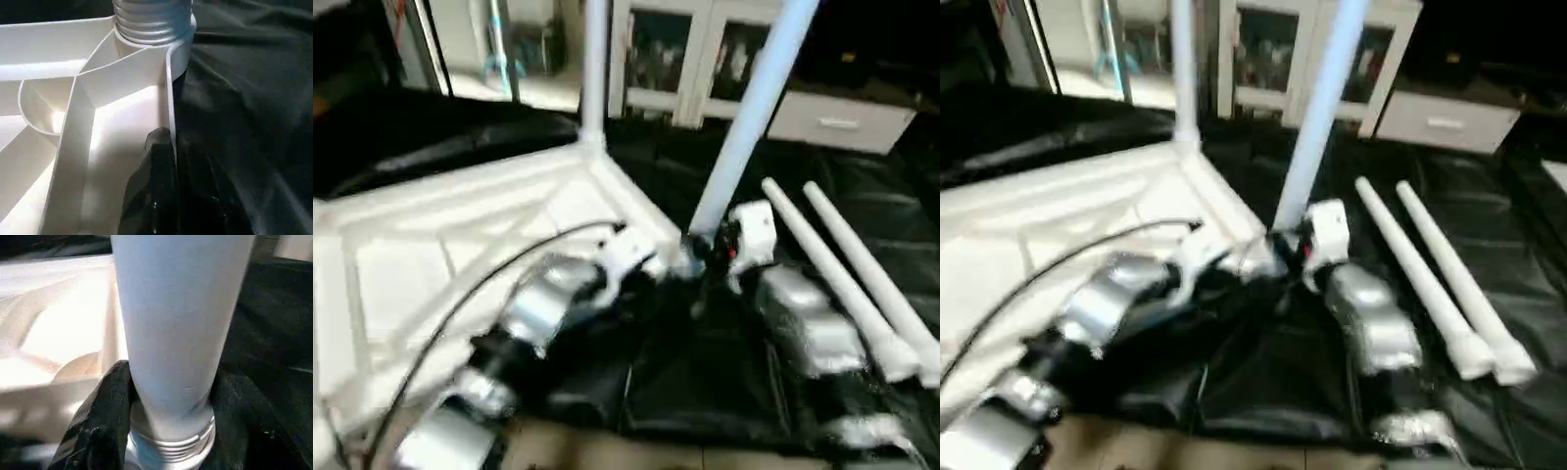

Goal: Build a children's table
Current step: Rotate leg to tighten

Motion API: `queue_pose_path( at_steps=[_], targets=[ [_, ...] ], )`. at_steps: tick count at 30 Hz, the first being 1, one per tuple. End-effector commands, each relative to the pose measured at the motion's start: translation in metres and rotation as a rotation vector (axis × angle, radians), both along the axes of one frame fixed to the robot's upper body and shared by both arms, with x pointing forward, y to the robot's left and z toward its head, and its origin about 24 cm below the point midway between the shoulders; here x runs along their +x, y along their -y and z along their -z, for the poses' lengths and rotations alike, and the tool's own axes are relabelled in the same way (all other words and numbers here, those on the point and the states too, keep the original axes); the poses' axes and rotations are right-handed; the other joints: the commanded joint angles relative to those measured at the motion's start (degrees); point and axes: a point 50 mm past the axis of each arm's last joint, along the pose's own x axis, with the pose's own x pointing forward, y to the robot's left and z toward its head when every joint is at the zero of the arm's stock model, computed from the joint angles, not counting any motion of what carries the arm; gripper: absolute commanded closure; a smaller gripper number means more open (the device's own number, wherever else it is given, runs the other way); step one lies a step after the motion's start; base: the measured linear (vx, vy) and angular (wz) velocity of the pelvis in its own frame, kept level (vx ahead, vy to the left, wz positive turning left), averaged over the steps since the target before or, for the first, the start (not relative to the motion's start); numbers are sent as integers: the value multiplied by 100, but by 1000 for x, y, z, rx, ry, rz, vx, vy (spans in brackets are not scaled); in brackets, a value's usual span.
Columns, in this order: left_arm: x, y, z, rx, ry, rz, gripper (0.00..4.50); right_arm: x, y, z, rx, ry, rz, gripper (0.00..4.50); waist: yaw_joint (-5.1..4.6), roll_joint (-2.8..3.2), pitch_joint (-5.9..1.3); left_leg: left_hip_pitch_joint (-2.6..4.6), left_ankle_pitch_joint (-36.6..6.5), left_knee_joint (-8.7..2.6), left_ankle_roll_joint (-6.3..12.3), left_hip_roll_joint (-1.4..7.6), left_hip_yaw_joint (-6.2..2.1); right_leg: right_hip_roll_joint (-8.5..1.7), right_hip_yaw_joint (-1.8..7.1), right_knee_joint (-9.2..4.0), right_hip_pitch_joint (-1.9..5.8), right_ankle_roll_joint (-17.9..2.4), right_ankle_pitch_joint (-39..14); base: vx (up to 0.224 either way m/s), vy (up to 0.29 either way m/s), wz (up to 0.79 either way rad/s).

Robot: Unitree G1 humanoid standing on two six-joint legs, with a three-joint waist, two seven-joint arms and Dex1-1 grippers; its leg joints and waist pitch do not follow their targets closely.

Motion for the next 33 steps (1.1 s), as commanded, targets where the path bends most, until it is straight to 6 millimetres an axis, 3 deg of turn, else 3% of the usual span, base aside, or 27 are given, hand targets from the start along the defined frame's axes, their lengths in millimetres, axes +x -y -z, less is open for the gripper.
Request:
queue_pose_path(
  at_steps=[1, 4, 7, 11, 14, 21, 22, 23, 24, 25, 30, 32, 33],
  targets=[
    [10, 9, -22, -84, 94, -39, 450, -8, 24, 36, -24, -173, 257, 254, 31, -7, -358, 10, -984, -468, -20, 266, -155, -344, 220, -444, 232, -1023, -1397, 0, 0, 0],
    [9, 22, -27, -90, 142, -9, 450, -2, 2, 29, -26, -133, 204, 254, 44, -17, -377, 9, -771, -457, 77, 263, -138, -338, 221, -403, 252, -1060, -981, 0, 0, 0],
    [9, 22, -25, -74, 144, -3, 450, 1, -1, 23, -26, -103, 196, 254, 54, -10, -365, 4, -661, -454, 209, 264, -125, -332, 224, -384, 264, -1115, -708, 0, 0, 0],
    [9, 16, -22, -54, 139, 2, 450, 2, -5, 13, 7, -44, 119, 254, 58, -12, -347, 2, -851, -468, 195, 267, -127, -348, 230, -426, 265, -1061, -1068, 0, 0, 0],
    [9, 15, -21, -53, 142, 8, 450, 1, -6, 9, 31, -23, 91, 178, 57, 7, -343, 13, -927, -477, 161, 277, -130, -340, 233, -440, 252, -1027, -1128, 0, 0, 0],
    [9, 9, -18, -40, 142, 22, 450, -3, -2, -3, 59, 33, 22, 133, 80, -2, -350, -12, -707, -466, 289, 282, -128, -350, 239, -409, 272, -1107, -913, 0, 0, 0],
    [8, 6, -17, -34, 141, 27, 450, -6, 4, -7, 59, 53, 11, 112, 78, 30, -351, -11, -698, -467, 279, 281, -128, -346, 237, -405, 268, -1126, -907, 0, 0, 0],
    [7, 0, -15, -30, 136, 45, 450, -12, 20, -14, 37, 78, -4, 107, 91, 25, -349, -1, -667, -460, 294, 283, -123, -332, 239, -409, 271, -1121, -821, 0, 0, 0],
    [7, 0, -15, -29, 135, 45, 450, -13, 21, -14, 36, 79, -5, 107, 112, -5, -356, -14, -545, -449, 356, 283, -124, -327, 240, -382, 297, -1122, -638, 0, 0, 0],
    [6, -3, -14, -28, 132, 50, 450, -16, 27, -16, 24, 85, -19, 99, 115, 5, -358, -16, -462, -441, 397, 279, -115, -334, 243, -372, 281, -1166, -548, 0, 0, 0],
    [-1, -9, -14, -76, 103, 129, 450, -28, 43, -21, 16, 78, -126, 54, 116, -9, -329, -31, -784, -455, 411, 285, -121, -350, 238, -447, 282, -1091, -1165, 0, 0, 0],
    [-4, -12, -13, -81, 93, 172, 450, -34, 48, -23, 17, 69, -195, 31, 115, 7, -330, -24, -817, -458, 406, 290, -128, -349, 235, -458, 271, -1079, -1249, 0, 0, 0],
    [-13, -14, -13, -90, 82, 272, 450, -42, 52, -24, 4, 48, -309, 31, 118, 30, -327, -18, -804, -454, 404, 301, -125, -353, 245, -442, 250, -1106, -1198, 0, 0, 0]
  ],
)
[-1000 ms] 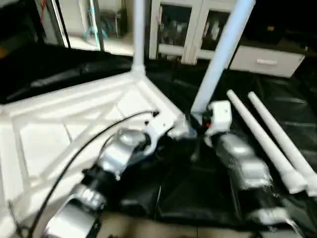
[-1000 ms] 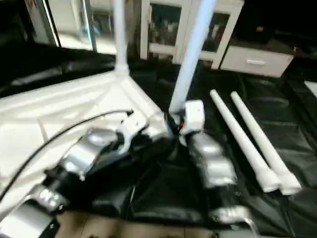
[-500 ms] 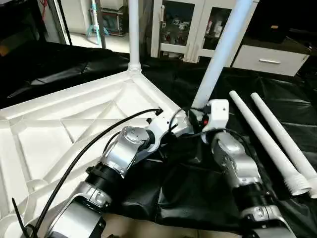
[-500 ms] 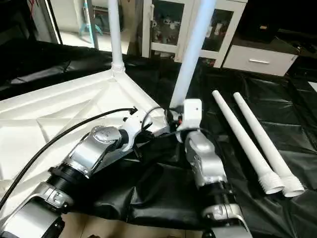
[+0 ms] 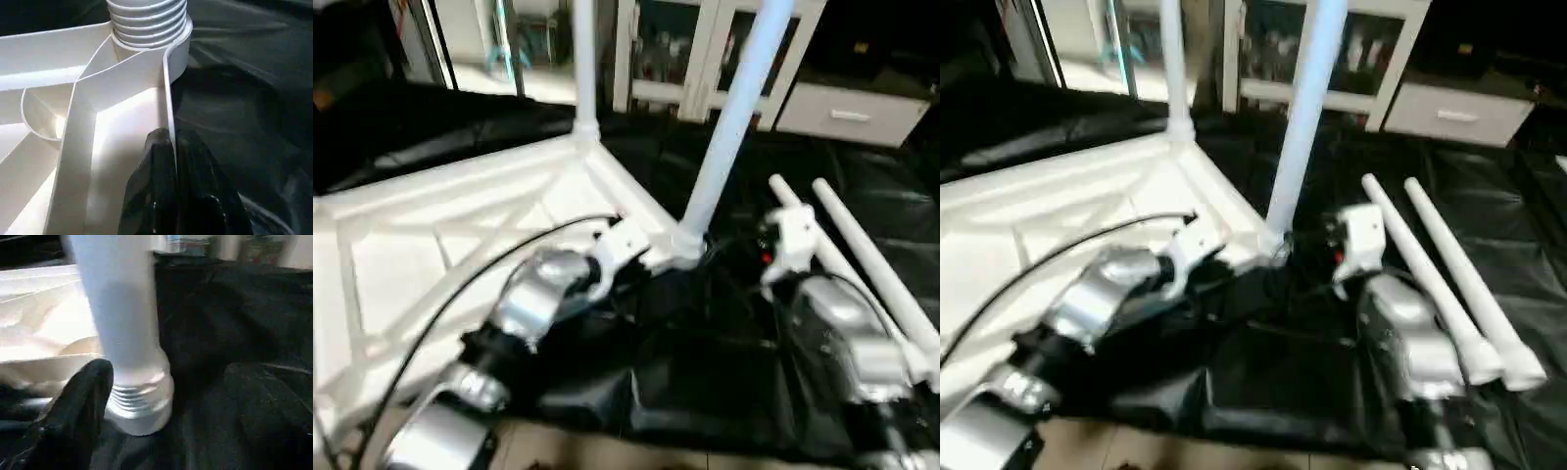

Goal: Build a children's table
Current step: Rotate leg to tighten

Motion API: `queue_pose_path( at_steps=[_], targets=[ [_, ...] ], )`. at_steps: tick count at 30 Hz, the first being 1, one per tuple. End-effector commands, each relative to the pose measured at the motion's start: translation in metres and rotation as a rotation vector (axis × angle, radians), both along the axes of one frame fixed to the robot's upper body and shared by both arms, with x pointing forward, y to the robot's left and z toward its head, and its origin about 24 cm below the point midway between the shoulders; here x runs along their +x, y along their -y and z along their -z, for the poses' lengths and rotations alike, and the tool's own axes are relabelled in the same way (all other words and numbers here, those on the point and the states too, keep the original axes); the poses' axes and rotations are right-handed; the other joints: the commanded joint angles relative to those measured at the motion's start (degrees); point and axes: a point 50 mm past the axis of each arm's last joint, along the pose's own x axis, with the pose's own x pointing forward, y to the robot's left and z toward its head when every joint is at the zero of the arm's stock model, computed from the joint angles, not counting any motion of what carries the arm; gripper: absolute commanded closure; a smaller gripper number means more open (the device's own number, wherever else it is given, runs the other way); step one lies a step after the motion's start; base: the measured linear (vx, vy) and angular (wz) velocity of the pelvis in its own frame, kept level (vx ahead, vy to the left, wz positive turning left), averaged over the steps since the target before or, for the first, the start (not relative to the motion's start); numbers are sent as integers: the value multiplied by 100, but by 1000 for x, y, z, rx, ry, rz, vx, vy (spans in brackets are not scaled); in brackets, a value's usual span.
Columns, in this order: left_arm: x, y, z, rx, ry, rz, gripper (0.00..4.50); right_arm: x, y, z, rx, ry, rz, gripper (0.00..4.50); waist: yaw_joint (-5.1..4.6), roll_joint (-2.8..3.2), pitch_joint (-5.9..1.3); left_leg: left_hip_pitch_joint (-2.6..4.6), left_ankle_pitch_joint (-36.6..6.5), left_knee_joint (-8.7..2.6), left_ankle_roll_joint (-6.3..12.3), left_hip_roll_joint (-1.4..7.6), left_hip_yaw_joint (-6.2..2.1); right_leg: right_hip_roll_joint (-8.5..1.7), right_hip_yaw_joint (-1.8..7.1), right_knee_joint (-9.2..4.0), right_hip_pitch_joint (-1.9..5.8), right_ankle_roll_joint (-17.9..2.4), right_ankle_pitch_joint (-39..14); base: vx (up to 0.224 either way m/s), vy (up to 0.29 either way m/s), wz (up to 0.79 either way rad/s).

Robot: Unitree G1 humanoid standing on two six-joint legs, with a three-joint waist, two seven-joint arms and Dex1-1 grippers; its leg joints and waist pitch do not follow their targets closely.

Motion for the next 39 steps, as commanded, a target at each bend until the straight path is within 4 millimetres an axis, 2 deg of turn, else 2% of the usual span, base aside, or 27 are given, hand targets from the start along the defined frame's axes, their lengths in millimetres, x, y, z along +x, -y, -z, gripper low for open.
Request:
queue_pose_path(
  at_steps=[1, 3, 4, 5, 7, 10, 12, 16, 23, 39],
  targets=[
    [-19, 5, -9, -98, 1, 230, 450, -17, 7, -9, -37, -12, -239, 16, 50, -46, -338, 19, -804, -427, 431, 323, -144, -354, 244, -420, 325, -1129, -1142, 0, 0, 0],
    [-26, 4, -9, -102, -24, 297, 450, -25, 10, -9, -58, -36, -329, 3, 82, -16, -341, 19, -802, -413, 476, 337, -144, -365, 247, -391, 327, -1195, -994, 0, 0, 0],
    [-26, 4, -9, -102, -24, 297, 450, -25, 10, -9, -58, -36, -329, 3, 79, -9, -336, 34, -783, -412, 517, 328, -118, -347, 254, -396, 290, -1240, -948, 0, 0, 0],
    [-32, 3, -10, -106, -43, 349, 450, -31, 13, -10, -73, -54, -395, 3, 72, -11, -327, 23, -803, -415, 511, 321, -117, -341, 247, -401, 284, -1256, -991, 0, 0, 0],
    [-41, 3, -11, -128, -85, 424, 450, -40, 14, -13, -96, -70, -523, 3, 125, -5, -318, 32, -954, -427, 444, 351, -135, -374, 248, -418, 298, -1225, -1266, 0, 0, 0],
    [-44, 2, -11, -123, -99, 454, 450, -43, 14, -15, -112, -79, -588, 3, 180, -17, -313, 61, -963, -424, 415, 350, -115, -371, 257, -428, 270, -1207, -1359, 0, 0, 0],
    [-43, 0, -10, -112, -97, 453, 450, -44, 14, -17, -124, -77, -618, 3, 196, -35, -316, 53, -932, -423, 400, 345, -115, -372, 252, -422, 271, -1197, -1380, 0, 0, 0],
    [-44, -4, -11, -105, -100, 464, 450, -49, 15, -17, -153, -95, -708, 3, 200, -44, -318, 40, -983, -425, 360, 342, -129, -388, 248, -435, 284, -1106, -1536, 0, 0, 0],
    [-44, -4, -11, -95, -104, 468, 450, -46, 15, -11, -180, -102, -739, 3, 196, -47, -333, 31, -832, -407, 411, 336, -127, -384, 239, -409, 286, -1171, -1335, 0, 0, 0],
    [-46, -4, -9, -87, -109, 471, 450, -36, 8, -3, -153, -82, -746, 144, 204, -65, -352, 30, -662, -386, 495, 330, -121, -375, 229, -368, 299, -1270, -1149, 0, 0, 0]
  ],
)
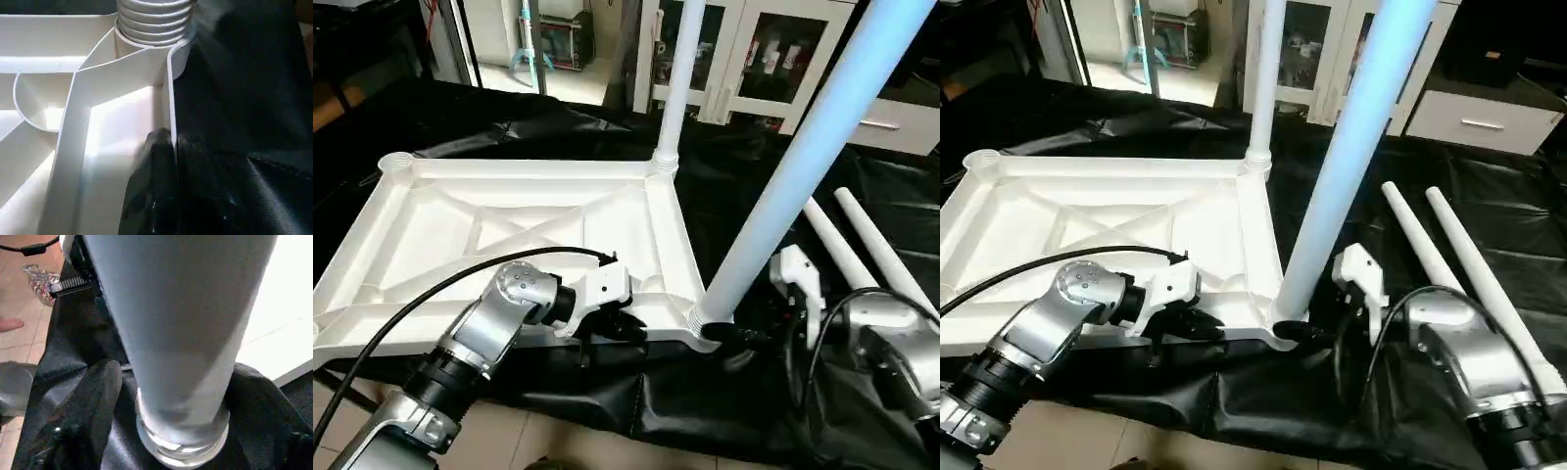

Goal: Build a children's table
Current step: Rotate leg to tighten

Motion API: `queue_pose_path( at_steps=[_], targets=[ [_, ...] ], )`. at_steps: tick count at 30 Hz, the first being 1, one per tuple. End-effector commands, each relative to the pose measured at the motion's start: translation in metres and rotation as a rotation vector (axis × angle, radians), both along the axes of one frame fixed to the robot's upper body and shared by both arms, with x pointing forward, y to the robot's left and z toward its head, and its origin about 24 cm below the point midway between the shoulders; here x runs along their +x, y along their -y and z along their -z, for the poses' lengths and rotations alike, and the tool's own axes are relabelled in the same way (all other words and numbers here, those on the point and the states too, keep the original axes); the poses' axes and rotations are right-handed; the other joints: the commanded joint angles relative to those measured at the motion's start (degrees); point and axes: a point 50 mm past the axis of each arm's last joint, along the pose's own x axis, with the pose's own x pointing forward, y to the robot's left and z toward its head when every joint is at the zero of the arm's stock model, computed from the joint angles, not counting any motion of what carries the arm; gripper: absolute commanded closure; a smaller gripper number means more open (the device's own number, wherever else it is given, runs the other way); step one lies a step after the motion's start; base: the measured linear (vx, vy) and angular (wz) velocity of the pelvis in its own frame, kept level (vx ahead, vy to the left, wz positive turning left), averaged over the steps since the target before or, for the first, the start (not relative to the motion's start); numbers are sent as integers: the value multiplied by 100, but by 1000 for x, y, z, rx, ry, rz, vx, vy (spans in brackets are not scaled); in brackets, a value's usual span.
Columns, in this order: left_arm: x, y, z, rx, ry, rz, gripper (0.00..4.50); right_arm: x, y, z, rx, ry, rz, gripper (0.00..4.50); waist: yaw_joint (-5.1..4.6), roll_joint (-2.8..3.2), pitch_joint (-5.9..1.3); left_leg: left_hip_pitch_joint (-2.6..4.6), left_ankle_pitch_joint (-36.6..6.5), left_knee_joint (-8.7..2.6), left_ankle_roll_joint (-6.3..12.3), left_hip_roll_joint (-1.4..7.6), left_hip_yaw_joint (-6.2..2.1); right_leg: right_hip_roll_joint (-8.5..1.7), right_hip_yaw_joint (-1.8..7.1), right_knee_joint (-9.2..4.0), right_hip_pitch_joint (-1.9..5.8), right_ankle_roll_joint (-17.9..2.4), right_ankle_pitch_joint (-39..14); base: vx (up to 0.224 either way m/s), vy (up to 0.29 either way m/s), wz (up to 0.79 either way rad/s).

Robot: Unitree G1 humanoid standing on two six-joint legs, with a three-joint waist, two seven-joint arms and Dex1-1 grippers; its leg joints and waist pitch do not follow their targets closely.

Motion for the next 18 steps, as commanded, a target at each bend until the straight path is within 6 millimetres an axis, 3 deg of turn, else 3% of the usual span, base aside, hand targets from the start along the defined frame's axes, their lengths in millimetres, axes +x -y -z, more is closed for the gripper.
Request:
queue_pose_path(
  at_steps=[1, 10, 18],
  targets=[
    [-5, 12, -10, -71, 23, 72, 450, 1, -1, 1, -24, 6, -36, 154, -15, -102, -352, 31, -690, -398, 474, 332, -137, -351, 233, -380, 286, -1275, -1181, 0, 0, 0],
    [-5, 14, -9, -69, 25, 75, 450, 0, -2, 9, -55, -1, -57, 229, -15, -108, -359, 40, -695, -387, 480, 333, -132, -352, 238, -376, 282, -1273, -1172, 0, 0, 0],
    [-3, 14, -9, -62, 29, 51, 450, 2, -6, 17, -45, -3, -8, 245, -30, -98, -351, 38, -816, -400, 437, 331, -142, -351, 235, -392, 286, -1253, -1284, 0, 0, 0]
  ],
)
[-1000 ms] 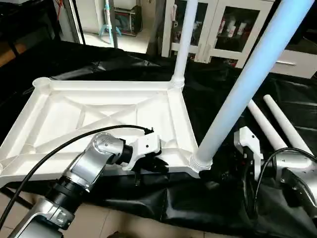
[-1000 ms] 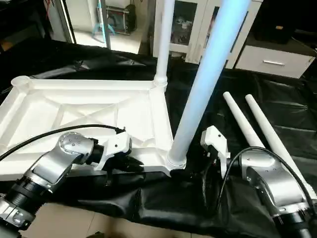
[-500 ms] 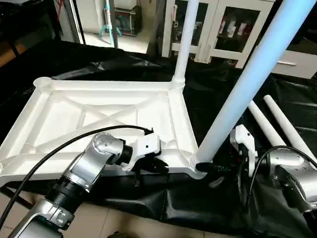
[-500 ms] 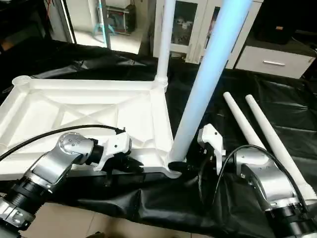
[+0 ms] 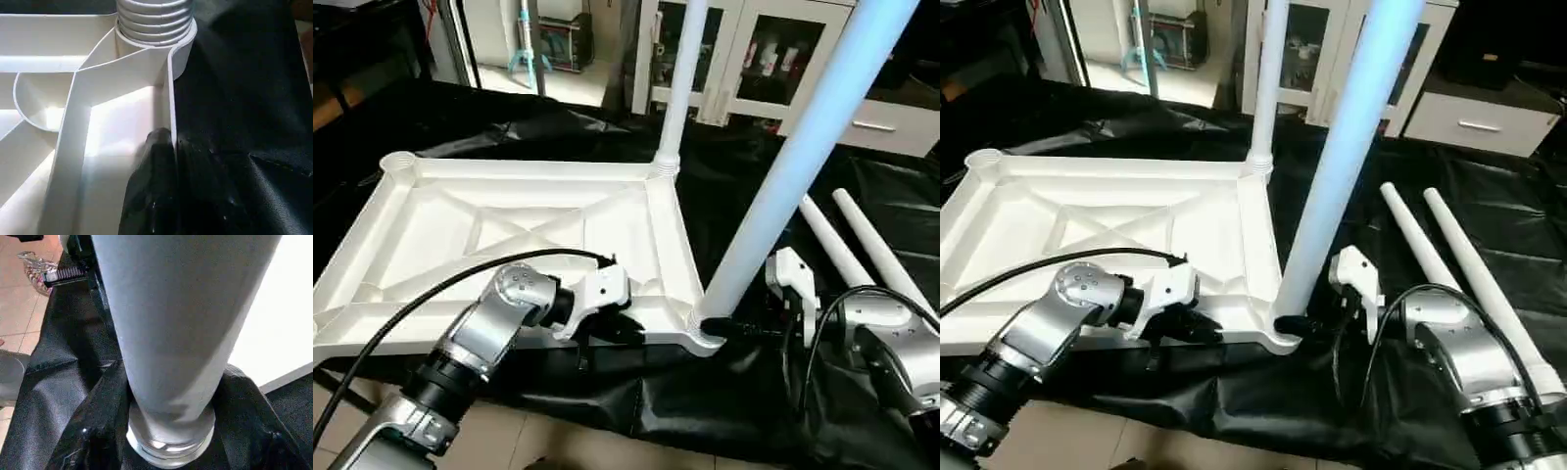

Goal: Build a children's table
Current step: Rotate leg to tighten

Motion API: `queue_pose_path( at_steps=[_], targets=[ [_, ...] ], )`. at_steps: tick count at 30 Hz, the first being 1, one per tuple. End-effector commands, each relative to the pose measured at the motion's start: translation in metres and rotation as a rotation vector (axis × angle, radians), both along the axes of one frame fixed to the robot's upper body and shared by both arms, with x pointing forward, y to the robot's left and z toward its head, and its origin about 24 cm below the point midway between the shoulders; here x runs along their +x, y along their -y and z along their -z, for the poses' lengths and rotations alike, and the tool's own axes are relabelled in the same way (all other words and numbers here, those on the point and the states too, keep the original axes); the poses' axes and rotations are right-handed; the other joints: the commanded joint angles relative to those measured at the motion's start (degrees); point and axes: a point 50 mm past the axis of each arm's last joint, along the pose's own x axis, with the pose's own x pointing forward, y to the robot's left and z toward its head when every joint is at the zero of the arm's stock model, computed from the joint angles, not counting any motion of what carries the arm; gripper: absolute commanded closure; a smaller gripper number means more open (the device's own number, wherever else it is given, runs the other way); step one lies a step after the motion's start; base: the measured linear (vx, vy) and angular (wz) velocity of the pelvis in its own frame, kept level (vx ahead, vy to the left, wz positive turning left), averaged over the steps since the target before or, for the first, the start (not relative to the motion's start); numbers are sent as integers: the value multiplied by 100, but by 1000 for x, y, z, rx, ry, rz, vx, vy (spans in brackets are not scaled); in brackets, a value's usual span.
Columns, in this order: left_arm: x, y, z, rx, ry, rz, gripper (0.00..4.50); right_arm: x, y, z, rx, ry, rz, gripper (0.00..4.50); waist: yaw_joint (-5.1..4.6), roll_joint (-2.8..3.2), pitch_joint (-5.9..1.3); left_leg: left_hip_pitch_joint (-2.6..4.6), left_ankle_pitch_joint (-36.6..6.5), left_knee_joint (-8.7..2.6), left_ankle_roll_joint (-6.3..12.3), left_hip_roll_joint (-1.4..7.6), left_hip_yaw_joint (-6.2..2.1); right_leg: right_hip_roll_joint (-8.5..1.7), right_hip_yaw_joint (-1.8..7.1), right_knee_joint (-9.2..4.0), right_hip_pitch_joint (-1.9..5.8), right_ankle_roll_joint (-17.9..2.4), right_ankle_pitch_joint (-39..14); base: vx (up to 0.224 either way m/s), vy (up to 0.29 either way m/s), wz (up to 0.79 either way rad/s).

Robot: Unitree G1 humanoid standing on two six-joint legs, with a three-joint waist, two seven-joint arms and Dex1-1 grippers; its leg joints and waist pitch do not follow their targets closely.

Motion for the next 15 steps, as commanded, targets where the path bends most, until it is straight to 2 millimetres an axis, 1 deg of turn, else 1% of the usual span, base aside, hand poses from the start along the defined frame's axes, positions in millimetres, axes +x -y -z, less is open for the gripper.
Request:
queue_pose_path(
  at_steps=[1, 2, 3, 4, 5, 6, 7, 9, 10, 11, 12, 13, 14, 15],
  targets=[
    [1, 15, -10, -65, 35, 26, 450, 1, -5, 16, -24, -36, 59, 246, -15, -73, -334, 30, -857, -418, 406, 333, -143, -350, 235, -410, 269, -1243, -1345, 0, 0, 0],
    [5, 16, -9, -63, 42, -20, 450, 6, -6, 18, -33, -19, 116, 246, -22, -69, -330, 33, -898, -423, 382, 332, -144, -346, 232, -418, 263, -1231, -1401, 0, 0, 0],
    [9, 16, -10, -68, 50, -54, 450, 9, -6, 21, -40, -13, 161, 246, -46, -61, -312, 40, -1041, -443, 297, 322, -149, -341, 224, -447, 253, -1191, -1617, 0, 0, 0],
    [18, 19, -11, -80, 63, -133, 450, 17, -5, 29, -65, -18, 284, 246, -74, -64, -299, 46, -1224, -462, 188, 315, -160, -340, 218, -483, 252, -1100, -1928, 0, 0, 0],
    [18, 19, -11, -80, 63, -133, 450, 17, -5, 29, -65, -18, 284, 246, -92, -78, -299, 48, -1286, -465, 127, 313, -166, -339, 215, -494, 252, -1044, -2080, 0, 0, 0],
    [21, 21, -11, -82, 66, -165, 450, 19, -5, 34, -81, -32, 343, 246, -118, -71, -307, 68, -1393, -465, 34, 307, -180, -350, 211, -513, 248, -966, -2301, 0, 0, 0],
    [26, 24, -12, -82, 73, -210, 450, 21, -5, 41, -93, -53, 407, 247, -147, -67, -316, 62, -1393, -472, -12, 308, -193, -355, 213, -518, 253, -952, -2261, 0, 0, 0],
    [29, 26, -12, -84, 76, -237, 450, 23, -6, 44, -95, -62, 448, 248, -158, -65, -324, 85, -1416, -459, -8, 307, -181, -348, 220, -519, 233, -960, -2150, 0, 0, 0],
    [32, 29, -13, -90, 82, -272, 450, 25, -7, 47, -96, -68, 493, 249, -180, -76, -312, 48, -1417, -467, 46, 295, -177, -338, 225, -524, 249, -960, -2092, 0, 0, 0],
    [36, 31, -14, -100, 78, -308, 450, 26, -9, 50, -96, -74, 540, 249, -184, -91, -315, 53, -1426, -465, 51, 294, -180, -344, 219, -528, 245, -945, -2150, 0, 0, 0],
    [39, 36, -15, -108, 74, -349, 450, 30, -13, 54, -100, -73, 605, 249, -188, -83, -309, 51, -1454, -466, 40, 287, -185, -351, 215, -545, 242, -889, -2326, 0, 0, 0],
    [43, 41, -16, -122, 67, -396, 450, 33, -18, 57, -111, -68, 675, 249, -190, -60, -322, 66, -1426, -463, 2, 285, -189, -357, 215, -550, 229, -866, -2378, 0, 0, 0],
    [46, 46, -17, -133, 56, -428, 450, 39, -22, 59, -123, -58, 772, 249, -200, -57, -327, 55, -1371, -464, -20, 285, -188, -354, 221, -546, 230, -874, -2299, 0, 0, 0],
    [48, 51, -18, -142, 57, -451, 450, 43, -27, 61, -126, -55, 837, 249, -213, -66, -325, 49, -1335, -465, -47, 276, -183, -342, 219, -545, 223, -879, -2257, 0, 0, 0]
  ],
)
